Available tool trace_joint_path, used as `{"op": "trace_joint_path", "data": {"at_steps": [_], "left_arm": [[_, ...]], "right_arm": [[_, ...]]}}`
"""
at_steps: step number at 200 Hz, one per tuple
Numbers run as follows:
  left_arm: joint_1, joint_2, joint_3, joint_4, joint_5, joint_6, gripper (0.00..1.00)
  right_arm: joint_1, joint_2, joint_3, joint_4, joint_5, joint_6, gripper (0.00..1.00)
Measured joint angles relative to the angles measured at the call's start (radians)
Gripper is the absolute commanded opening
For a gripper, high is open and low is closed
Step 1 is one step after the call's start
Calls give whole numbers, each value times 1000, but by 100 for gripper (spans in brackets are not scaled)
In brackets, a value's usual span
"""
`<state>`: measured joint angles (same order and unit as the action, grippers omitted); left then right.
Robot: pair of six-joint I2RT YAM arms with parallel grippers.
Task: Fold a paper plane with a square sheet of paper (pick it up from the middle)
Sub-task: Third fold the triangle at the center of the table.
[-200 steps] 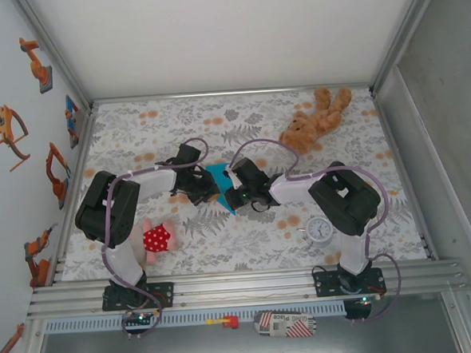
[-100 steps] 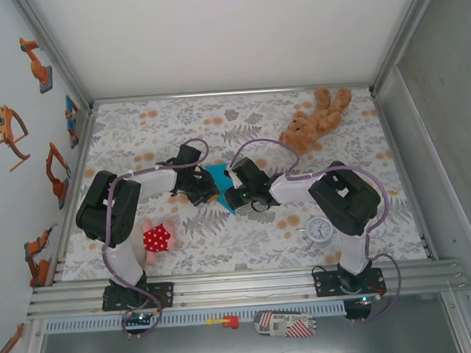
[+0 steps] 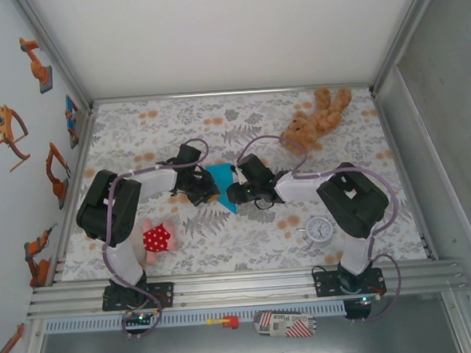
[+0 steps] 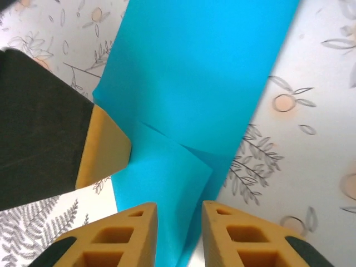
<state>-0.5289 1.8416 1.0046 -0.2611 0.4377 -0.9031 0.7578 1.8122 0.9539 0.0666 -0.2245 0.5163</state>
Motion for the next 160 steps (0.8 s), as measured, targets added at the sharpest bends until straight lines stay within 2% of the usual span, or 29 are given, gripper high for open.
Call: {"op": "trace_joint_path", "data": {"at_steps": [32, 74, 114, 160], "left_arm": [[0, 2, 3, -5, 0, -3, 9], [0, 4, 5, -6, 1, -9, 9], [0, 6, 8, -11, 2, -11, 9], [2, 9, 10, -14, 5, -11, 9]], "right_arm": [[-16, -86, -45, -2, -6, 44, 28], [-15, -112, -67, 16, -103, 101, 10], [17, -50, -57, 47, -178, 127, 1], [37, 31, -12, 45, -214, 132, 0]]}}
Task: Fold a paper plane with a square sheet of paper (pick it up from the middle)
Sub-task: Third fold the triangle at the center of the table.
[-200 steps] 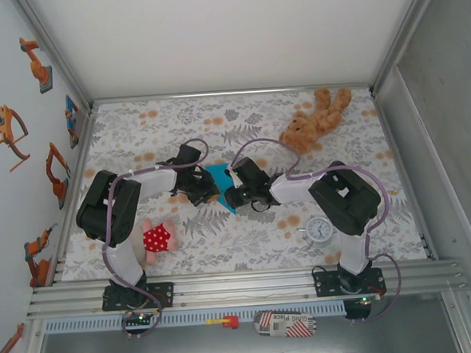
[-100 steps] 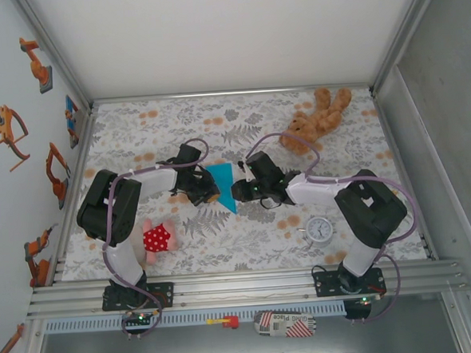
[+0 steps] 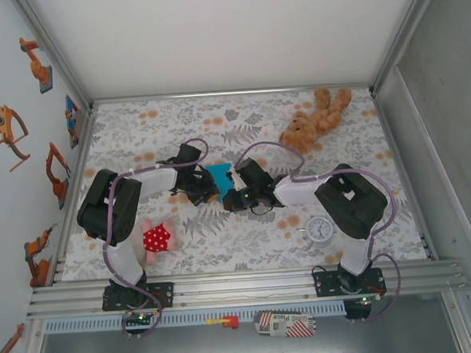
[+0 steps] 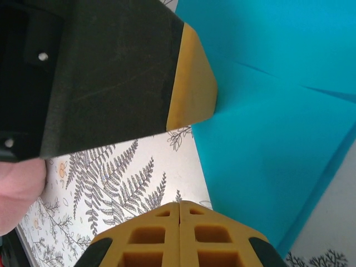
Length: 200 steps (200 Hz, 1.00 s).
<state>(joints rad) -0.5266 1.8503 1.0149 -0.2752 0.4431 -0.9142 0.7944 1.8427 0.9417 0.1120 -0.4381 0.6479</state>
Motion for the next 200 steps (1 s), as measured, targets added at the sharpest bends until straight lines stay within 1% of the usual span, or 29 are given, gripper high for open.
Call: {"op": "trace_joint_path", "data": {"at_steps": [65, 200], "left_arm": [[4, 9, 13, -17, 10, 0, 9], [5, 19, 25, -30, 14, 1, 9]], "right_arm": [[0, 54, 64, -4, -3, -1, 0], [0, 61, 67, -79, 43, -37, 0]]}}
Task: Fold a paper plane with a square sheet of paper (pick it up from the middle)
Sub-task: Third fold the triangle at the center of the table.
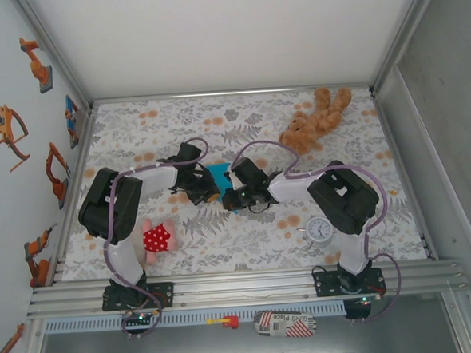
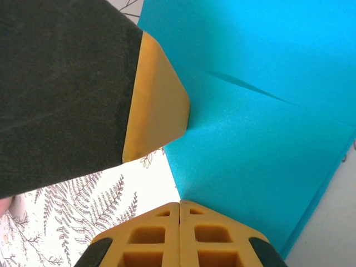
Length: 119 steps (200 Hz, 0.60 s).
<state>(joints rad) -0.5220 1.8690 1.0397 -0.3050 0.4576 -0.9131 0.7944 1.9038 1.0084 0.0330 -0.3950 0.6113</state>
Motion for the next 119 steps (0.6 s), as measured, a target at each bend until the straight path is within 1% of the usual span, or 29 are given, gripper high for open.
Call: {"op": "trace_joint_path", "data": {"at_steps": [82, 119], "left_arm": [[11, 15, 13, -12, 26, 13, 9], [20, 23, 16, -14, 48, 27, 8]], "right_arm": [[-2, 0, -4, 0, -1, -23, 0], [-16, -29, -61, 37, -23, -37, 0]]}}
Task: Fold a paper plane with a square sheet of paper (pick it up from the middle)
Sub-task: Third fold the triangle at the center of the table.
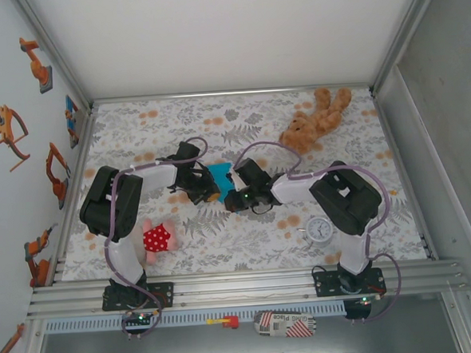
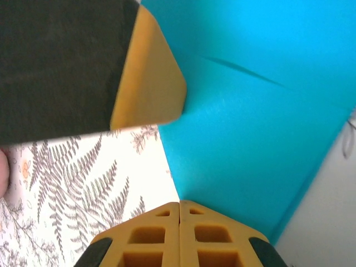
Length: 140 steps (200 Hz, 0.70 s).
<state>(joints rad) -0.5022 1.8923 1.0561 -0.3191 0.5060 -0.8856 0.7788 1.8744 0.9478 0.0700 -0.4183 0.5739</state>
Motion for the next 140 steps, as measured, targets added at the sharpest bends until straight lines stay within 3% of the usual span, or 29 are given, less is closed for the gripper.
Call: {"op": "trace_joint_path", "data": {"at_steps": [90, 140], "left_arm": [[11, 12, 10, -11, 29, 11, 8], [11, 18, 21, -19, 30, 11, 9]], "right_arm": [[-24, -158, -166, -32, -7, -23, 0], [-24, -209, -92, -65, -9, -24, 0]]}}
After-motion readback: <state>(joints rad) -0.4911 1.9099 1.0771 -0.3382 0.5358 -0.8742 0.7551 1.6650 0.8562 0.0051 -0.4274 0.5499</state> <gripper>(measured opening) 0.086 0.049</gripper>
